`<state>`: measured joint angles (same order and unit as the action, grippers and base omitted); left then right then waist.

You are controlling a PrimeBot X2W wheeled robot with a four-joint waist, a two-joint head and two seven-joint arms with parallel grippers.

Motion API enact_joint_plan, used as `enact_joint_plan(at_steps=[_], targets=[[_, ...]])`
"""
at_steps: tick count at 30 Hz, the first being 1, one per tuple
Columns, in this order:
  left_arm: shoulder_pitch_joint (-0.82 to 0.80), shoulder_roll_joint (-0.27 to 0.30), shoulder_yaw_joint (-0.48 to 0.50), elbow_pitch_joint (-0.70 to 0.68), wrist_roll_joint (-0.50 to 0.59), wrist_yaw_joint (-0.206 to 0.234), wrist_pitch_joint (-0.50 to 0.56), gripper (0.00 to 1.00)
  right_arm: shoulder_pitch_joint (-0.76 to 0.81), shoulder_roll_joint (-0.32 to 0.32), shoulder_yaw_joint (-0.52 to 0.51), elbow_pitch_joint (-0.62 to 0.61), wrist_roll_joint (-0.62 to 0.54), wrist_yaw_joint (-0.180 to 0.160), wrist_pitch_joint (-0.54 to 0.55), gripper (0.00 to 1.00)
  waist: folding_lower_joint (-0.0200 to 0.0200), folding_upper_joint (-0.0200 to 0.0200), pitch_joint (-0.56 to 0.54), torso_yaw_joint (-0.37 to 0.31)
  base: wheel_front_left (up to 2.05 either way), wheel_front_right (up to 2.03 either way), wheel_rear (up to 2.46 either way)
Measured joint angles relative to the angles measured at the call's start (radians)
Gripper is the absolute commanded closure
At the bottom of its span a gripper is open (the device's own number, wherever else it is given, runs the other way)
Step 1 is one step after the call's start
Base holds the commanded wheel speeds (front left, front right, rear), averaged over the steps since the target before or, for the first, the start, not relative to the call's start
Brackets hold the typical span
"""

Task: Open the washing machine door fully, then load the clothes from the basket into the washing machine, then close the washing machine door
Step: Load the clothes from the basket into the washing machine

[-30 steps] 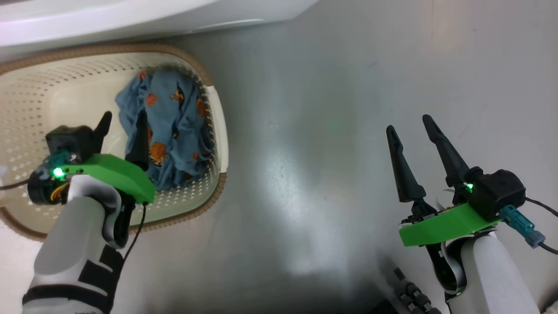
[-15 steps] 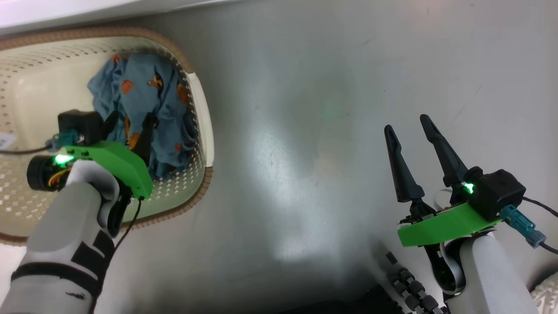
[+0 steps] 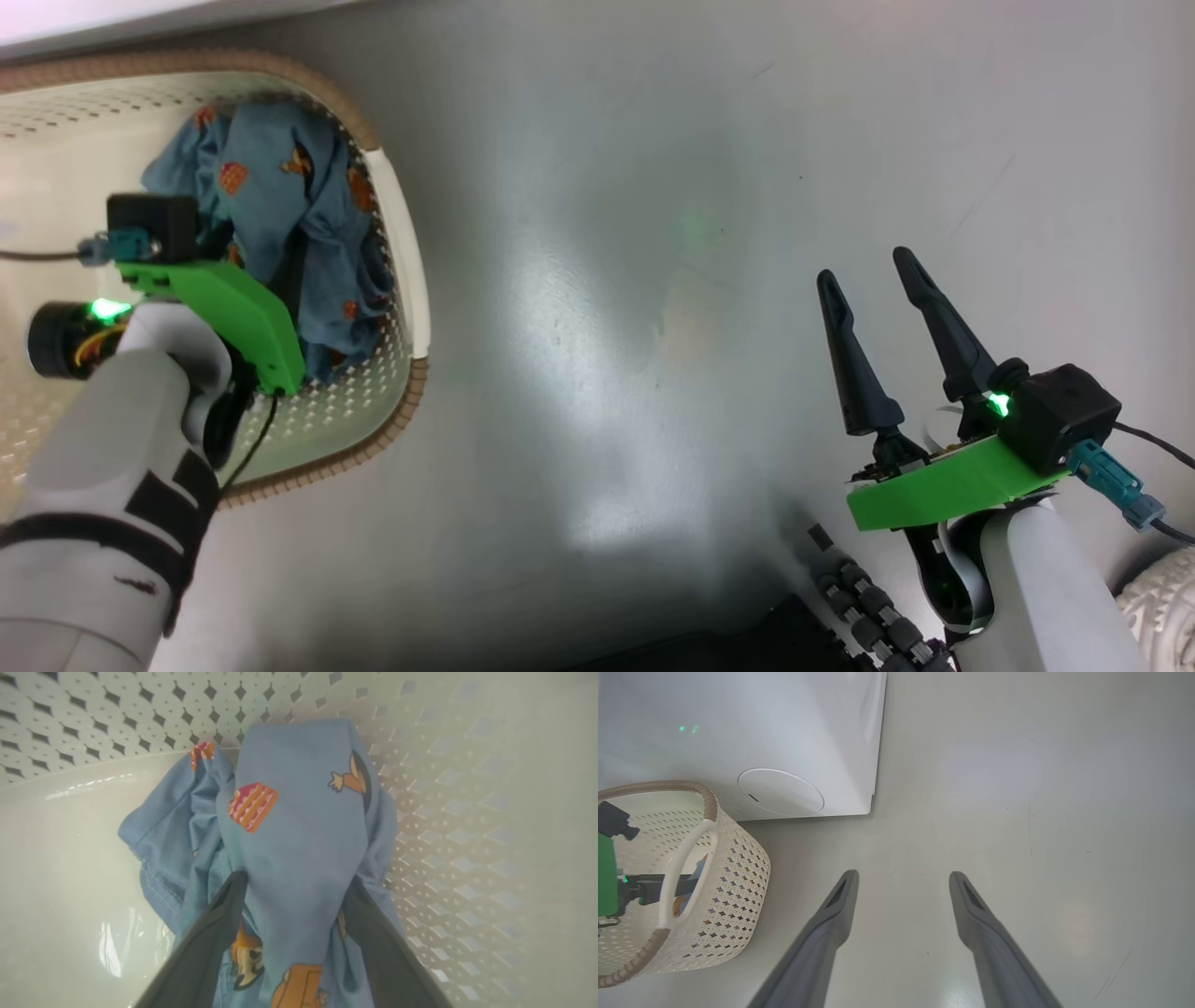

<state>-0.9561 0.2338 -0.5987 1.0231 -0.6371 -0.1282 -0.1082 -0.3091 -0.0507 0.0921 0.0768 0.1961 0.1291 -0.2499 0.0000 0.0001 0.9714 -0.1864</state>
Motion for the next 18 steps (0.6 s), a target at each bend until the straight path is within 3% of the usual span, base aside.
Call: enact_joint_plan(at_steps=[13,14,15,16,17,18], targets=[[-0.089,-0.020,-0.029,0.148,-0.047,0.000,0.057,0.00,0.003,0.000,0.009,-0.012,0.000,0.000,0.000,0.00,0.0000,0.0000,0.016,-0.026,0.00,0.00,0.00],[-0.091,-0.023,-0.031,0.152,-0.053,0.000,0.057,0.10,0.003,0.000,0.009,-0.012,0.000,0.000,0.000,0.00,0.0000,0.0000,0.016,-0.027,0.00,0.00,0.00],[-0.091,-0.027,-0.033,0.155,-0.058,0.000,0.057,0.44,0.003,0.000,0.008,-0.013,0.000,0.000,0.000,0.00,0.0000,0.0000,0.015,-0.027,0.00,0.00,0.00],[-0.091,-0.030,-0.034,0.158,-0.066,0.000,0.057,0.67,0.004,0.000,0.008,-0.013,0.000,0.000,0.000,0.00,0.0000,0.0000,0.014,-0.027,0.00,0.00,0.00],[-0.091,-0.031,-0.037,0.159,-0.071,0.000,0.057,1.00,0.004,0.000,0.008,-0.013,0.000,0.000,0.000,0.00,0.0000,0.0000,0.012,-0.026,0.00,0.00,0.00],[-0.091,-0.032,-0.040,0.160,-0.074,0.000,0.057,1.00,0.004,0.000,0.007,-0.014,0.000,0.000,0.000,0.00,0.0000,0.0000,0.010,-0.026,0.00,0.00,0.00]])
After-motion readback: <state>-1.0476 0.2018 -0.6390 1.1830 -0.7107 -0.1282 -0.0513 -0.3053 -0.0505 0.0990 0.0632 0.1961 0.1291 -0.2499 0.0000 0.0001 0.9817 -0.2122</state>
